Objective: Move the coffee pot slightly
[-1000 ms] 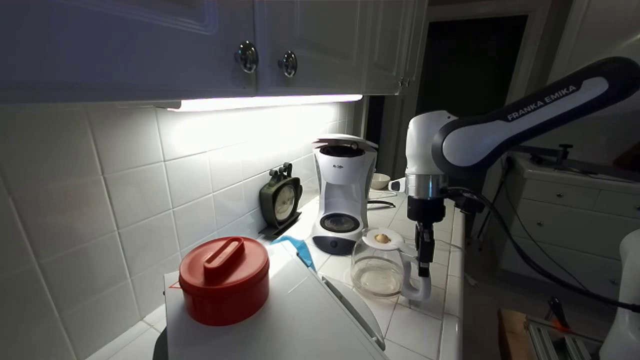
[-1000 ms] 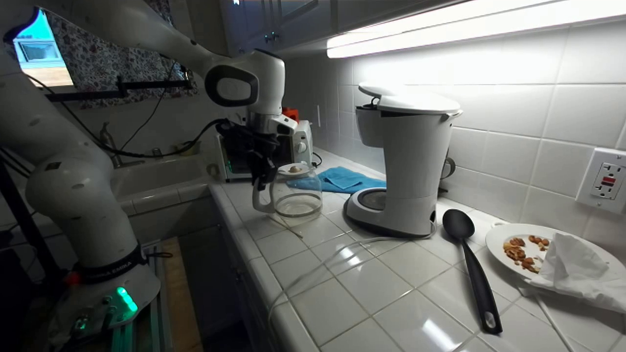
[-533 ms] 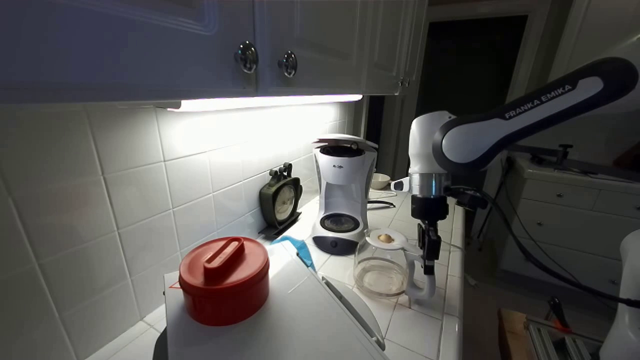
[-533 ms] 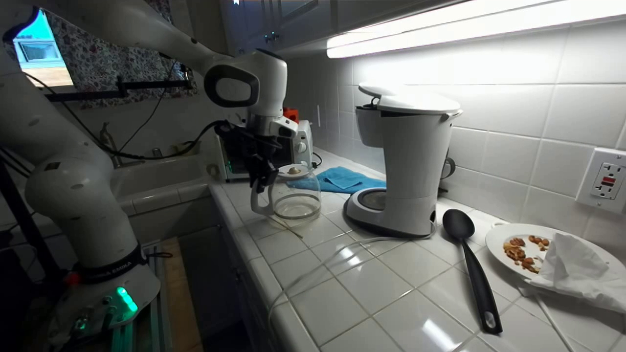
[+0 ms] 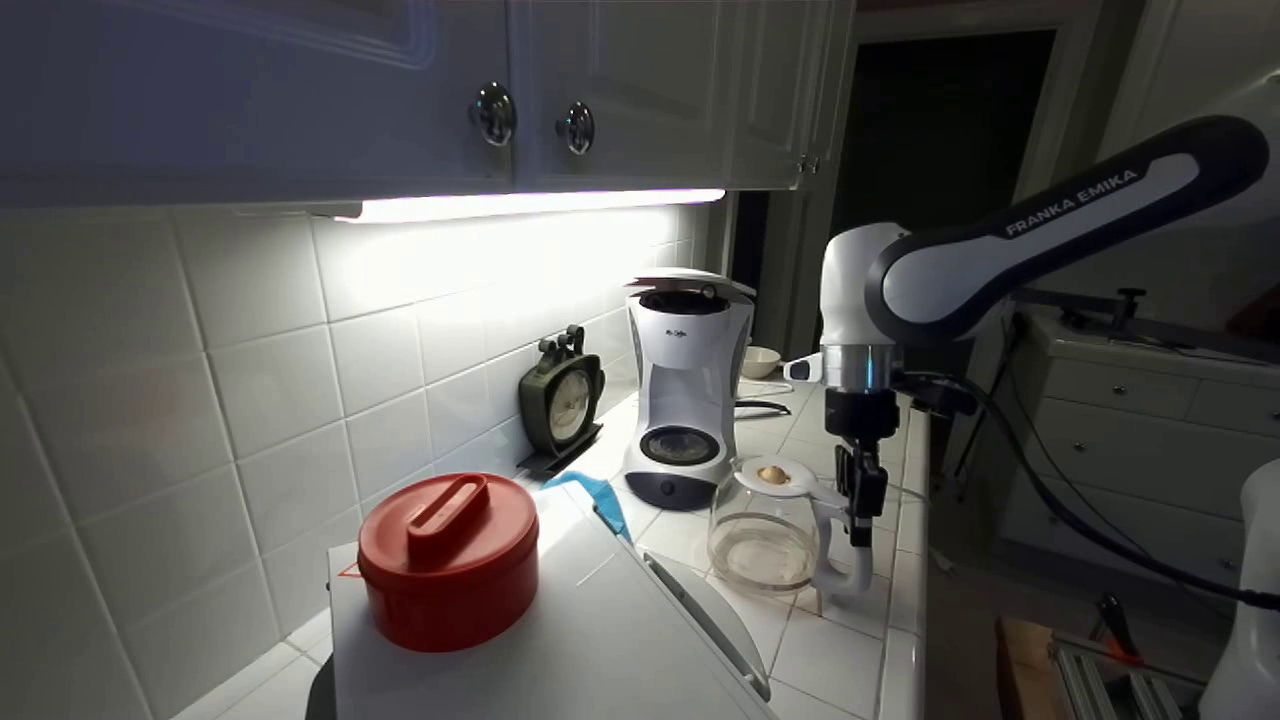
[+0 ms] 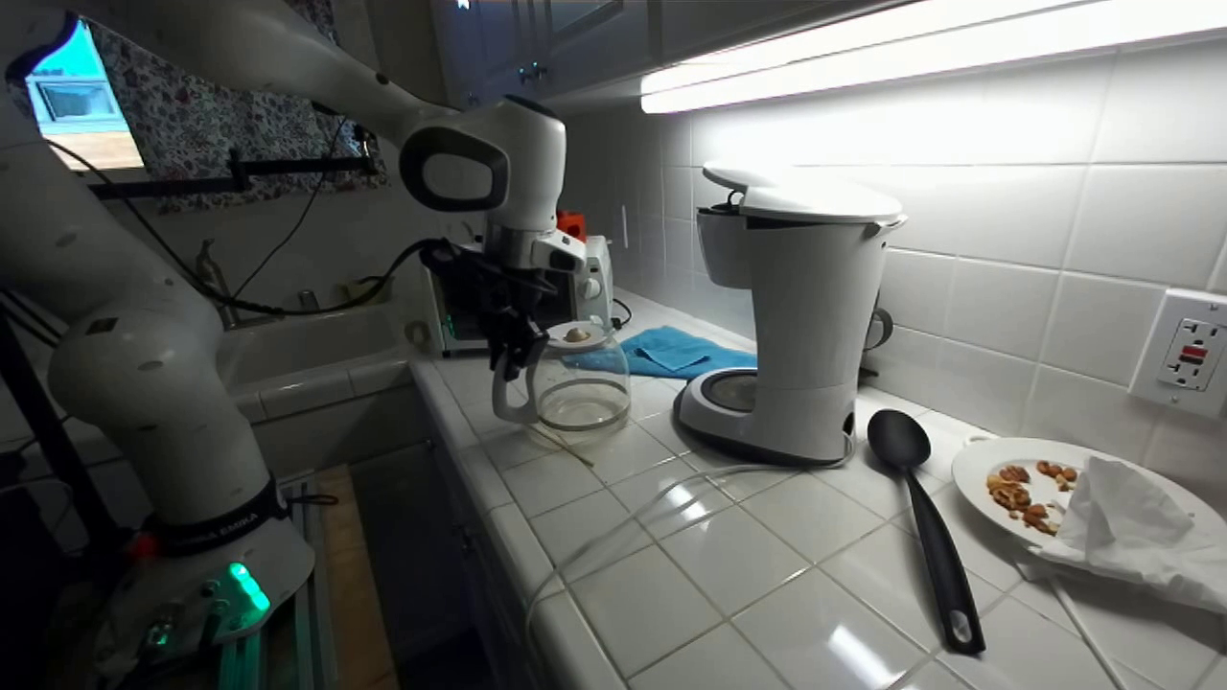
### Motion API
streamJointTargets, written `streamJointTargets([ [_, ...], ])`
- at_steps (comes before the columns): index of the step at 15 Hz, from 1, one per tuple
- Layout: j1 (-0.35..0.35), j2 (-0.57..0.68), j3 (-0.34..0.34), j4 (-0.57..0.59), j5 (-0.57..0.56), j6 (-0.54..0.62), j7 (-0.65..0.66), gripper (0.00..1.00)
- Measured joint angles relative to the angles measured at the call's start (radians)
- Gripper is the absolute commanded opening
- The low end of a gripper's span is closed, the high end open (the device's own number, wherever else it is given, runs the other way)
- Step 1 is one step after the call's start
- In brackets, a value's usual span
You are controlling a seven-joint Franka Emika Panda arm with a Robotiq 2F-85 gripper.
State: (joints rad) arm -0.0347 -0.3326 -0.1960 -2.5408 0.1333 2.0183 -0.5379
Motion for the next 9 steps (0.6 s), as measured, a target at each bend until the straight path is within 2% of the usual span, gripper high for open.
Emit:
streamJointTargets([
  [9, -0.004, 0.043, -0.012, 0.039, 0.0, 0.003, -0.015, 0.11],
])
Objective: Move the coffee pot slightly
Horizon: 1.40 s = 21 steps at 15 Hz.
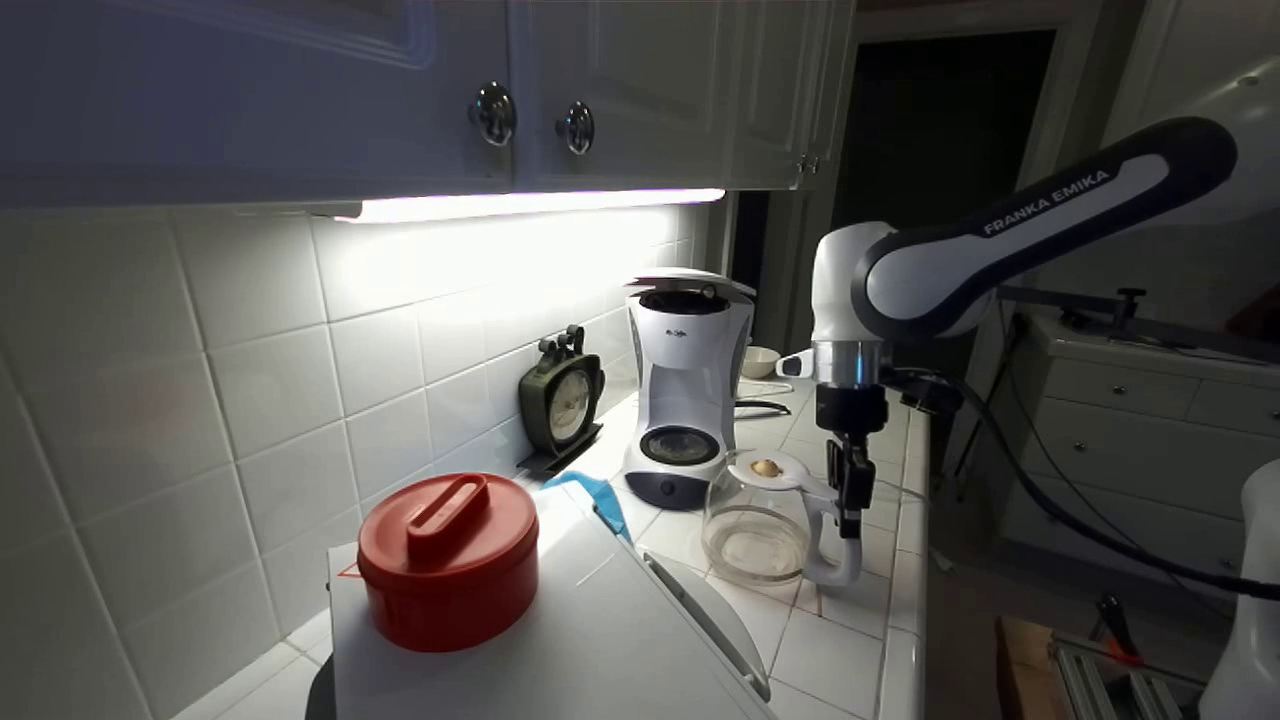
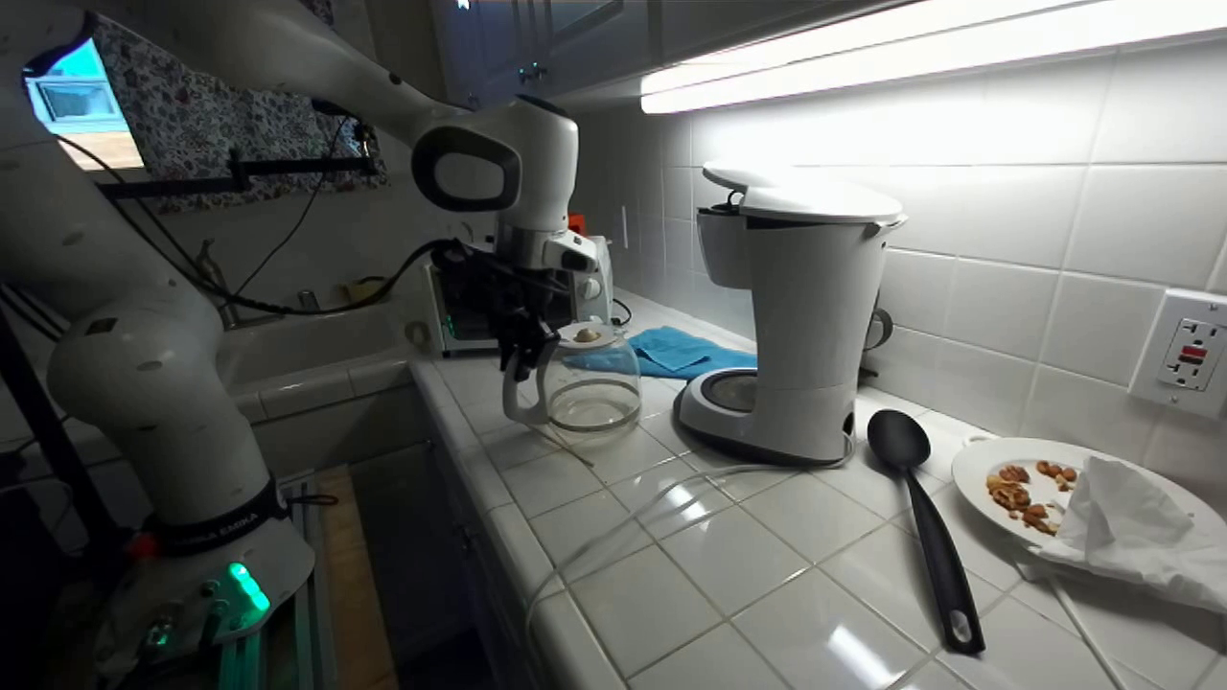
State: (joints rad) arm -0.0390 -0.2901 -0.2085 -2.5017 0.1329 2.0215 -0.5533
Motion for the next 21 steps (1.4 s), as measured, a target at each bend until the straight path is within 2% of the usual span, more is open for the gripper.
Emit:
streamJointTargets([
  [3, 0.002, 0.027, 0.0, 0.027, 0.003, 0.0, -0.002, 0.13],
  [4, 0.003, 0.036, 0.0, 0.035, 0.003, 0.0, -0.004, 0.49],
  [5, 0.004, 0.042, 0.001, 0.042, 0.003, -0.001, -0.005, 0.59],
  [11, 0.003, 0.121, 0.003, 0.048, 0.003, 0.01, -0.009, 1.0],
  [16, -0.001, 0.115, 0.021, 0.048, 0.003, 0.011, 0.014, 1.0],
  [21, -0.001, 0.045, 0.038, 0.044, 0.002, 0.005, 0.063, 1.0],
])
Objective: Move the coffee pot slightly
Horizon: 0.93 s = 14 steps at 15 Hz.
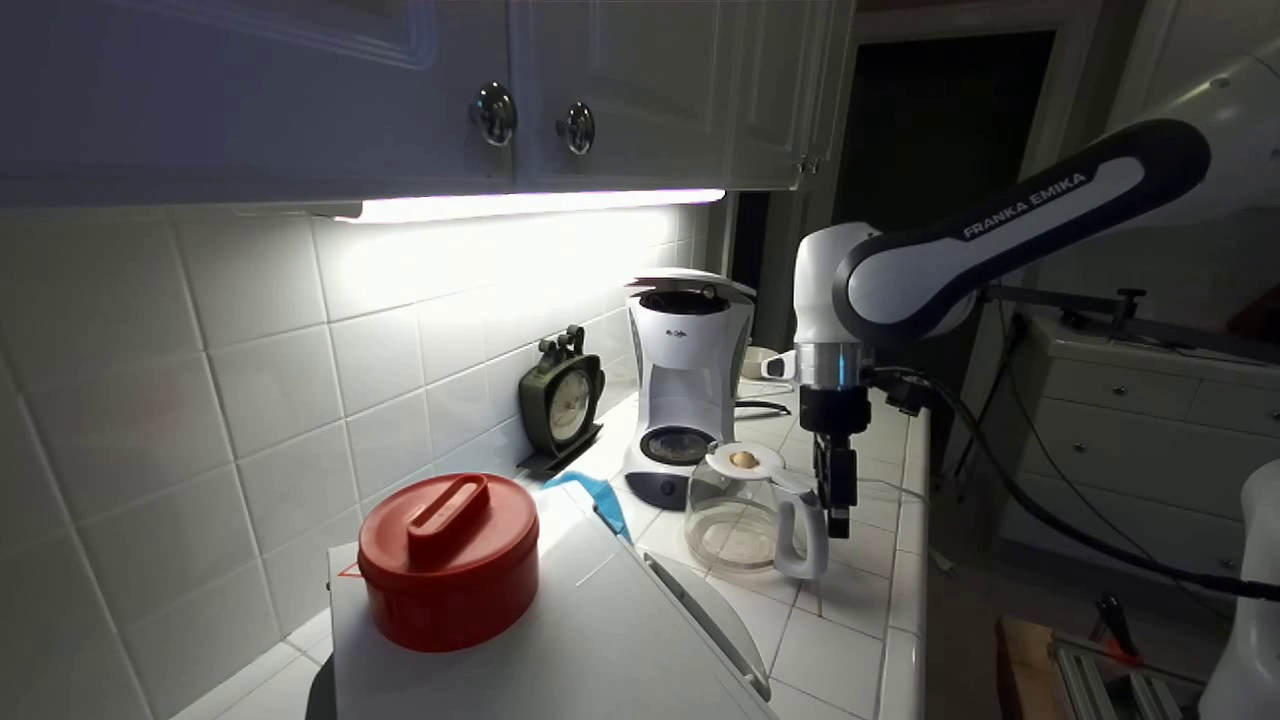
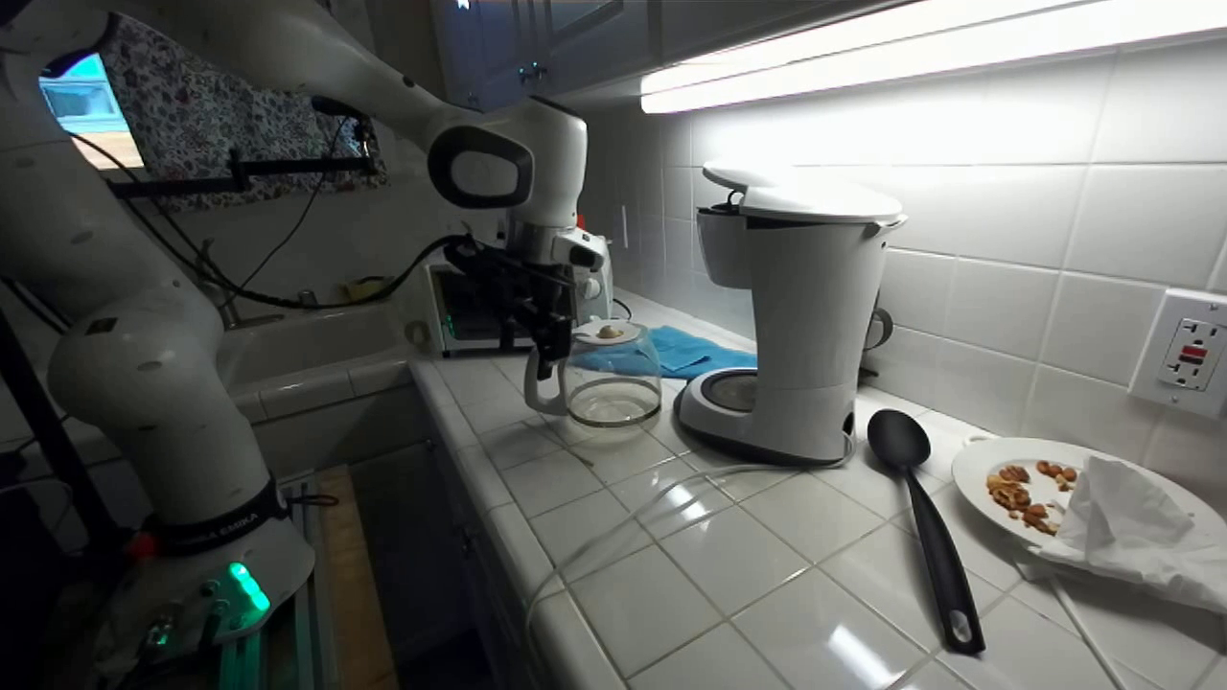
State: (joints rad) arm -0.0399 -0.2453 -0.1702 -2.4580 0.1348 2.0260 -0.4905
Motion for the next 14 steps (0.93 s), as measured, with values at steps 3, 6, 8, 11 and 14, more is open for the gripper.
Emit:
streamJointTargets([
  [3, -0.003, -0.065, 0.014, -0.003, -0.001, -0.01, 0.115, 1.0],
  [6, -0.023, -0.14, 0.041, -0.011, -0.014, -0.015, 0.288, 1.0],
  [8, -0.038, -0.192, 0.061, -0.026, -0.032, -0.016, 0.383, 1.0],
  [11, -0.056, -0.261, 0.087, -0.045, -0.067, -0.035, 0.479, 1.0],
  [14, -0.067, -0.31, 0.094, -0.056, -0.084, -0.062, 0.511, 1.0],
])
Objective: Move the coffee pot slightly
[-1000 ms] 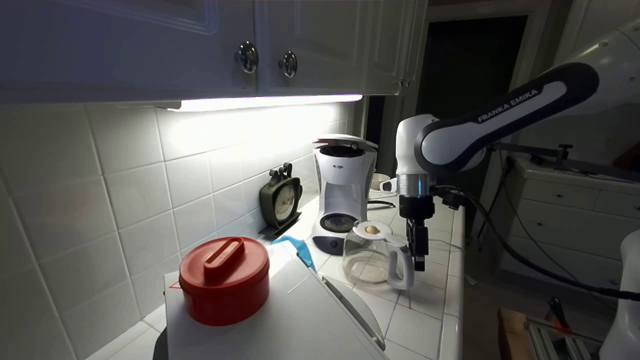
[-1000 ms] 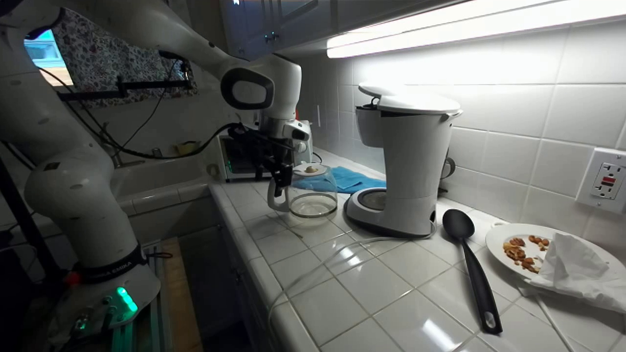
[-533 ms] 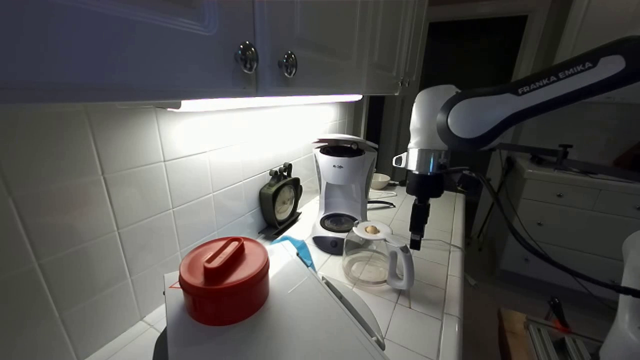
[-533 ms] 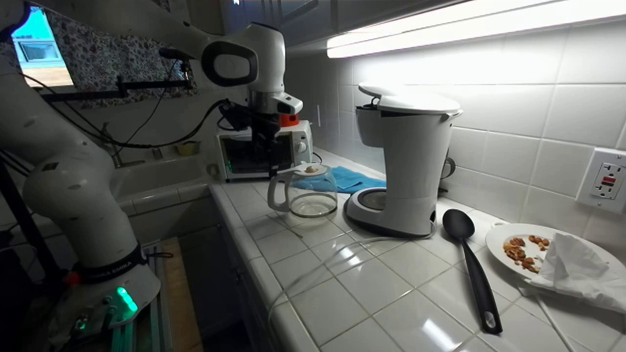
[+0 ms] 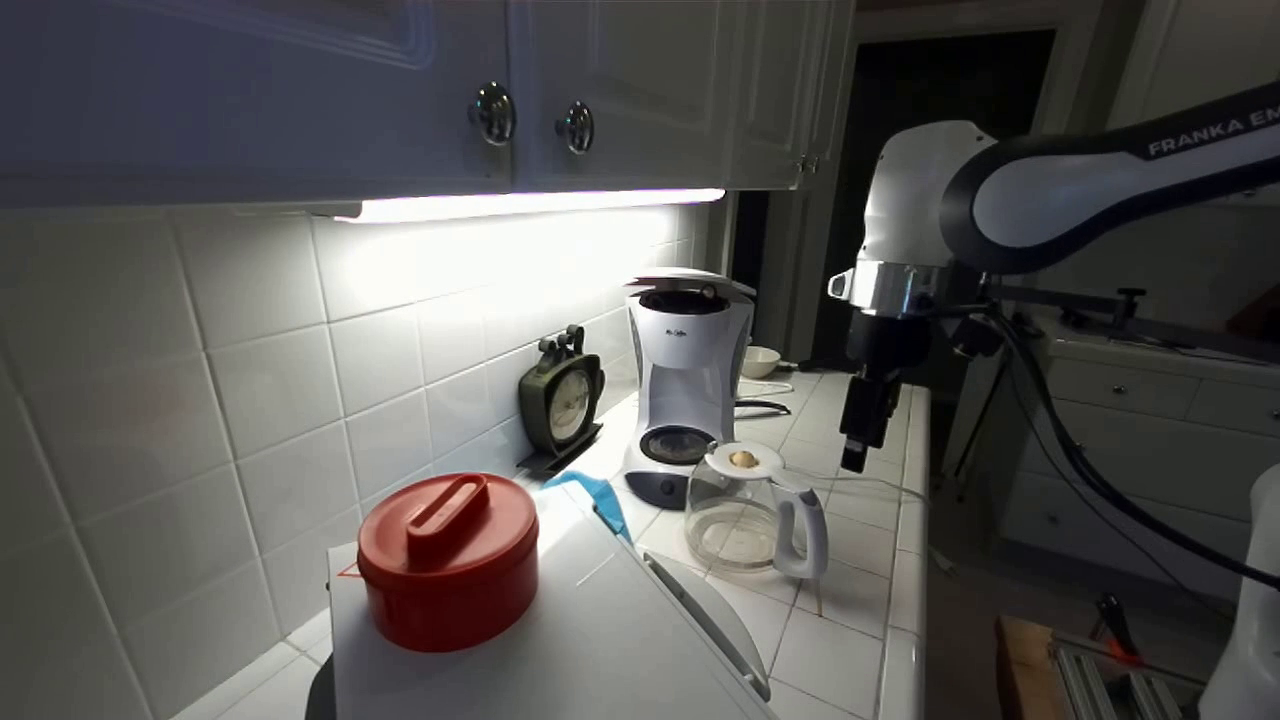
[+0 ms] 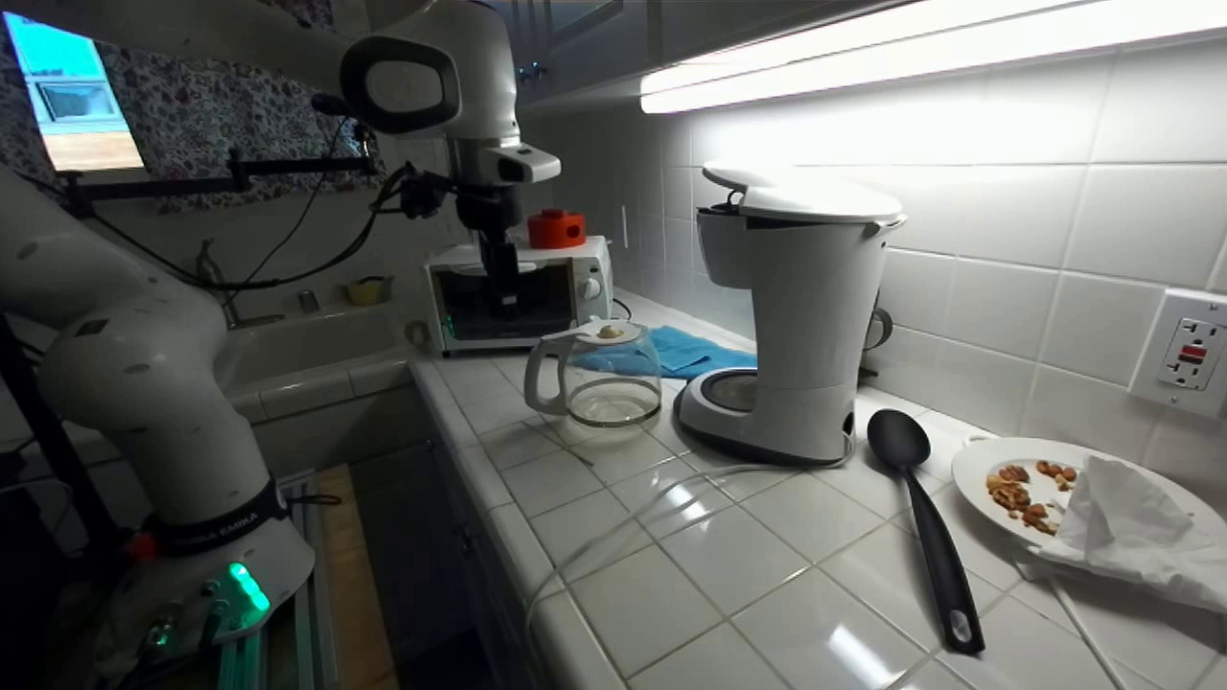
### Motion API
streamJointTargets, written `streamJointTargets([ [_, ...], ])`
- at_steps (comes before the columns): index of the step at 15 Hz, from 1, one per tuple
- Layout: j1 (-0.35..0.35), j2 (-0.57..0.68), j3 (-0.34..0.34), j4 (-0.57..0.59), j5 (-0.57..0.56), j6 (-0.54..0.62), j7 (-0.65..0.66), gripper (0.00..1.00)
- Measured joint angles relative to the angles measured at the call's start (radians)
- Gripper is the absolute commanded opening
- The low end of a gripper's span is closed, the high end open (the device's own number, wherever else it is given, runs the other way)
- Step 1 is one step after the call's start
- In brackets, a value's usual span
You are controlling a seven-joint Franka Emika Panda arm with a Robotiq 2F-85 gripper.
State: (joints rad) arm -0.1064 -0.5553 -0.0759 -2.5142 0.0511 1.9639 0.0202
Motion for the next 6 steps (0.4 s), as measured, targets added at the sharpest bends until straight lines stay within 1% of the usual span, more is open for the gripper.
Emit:
streamJointTargets([
  [3, -0.01, -0.03, -0.001, -0.003, -0.004, -0.015, 0.001, 1.0],
  [6, -0.008, -0.025, -0.002, -0.002, -0.004, -0.015, 0.001, 1.0],
])
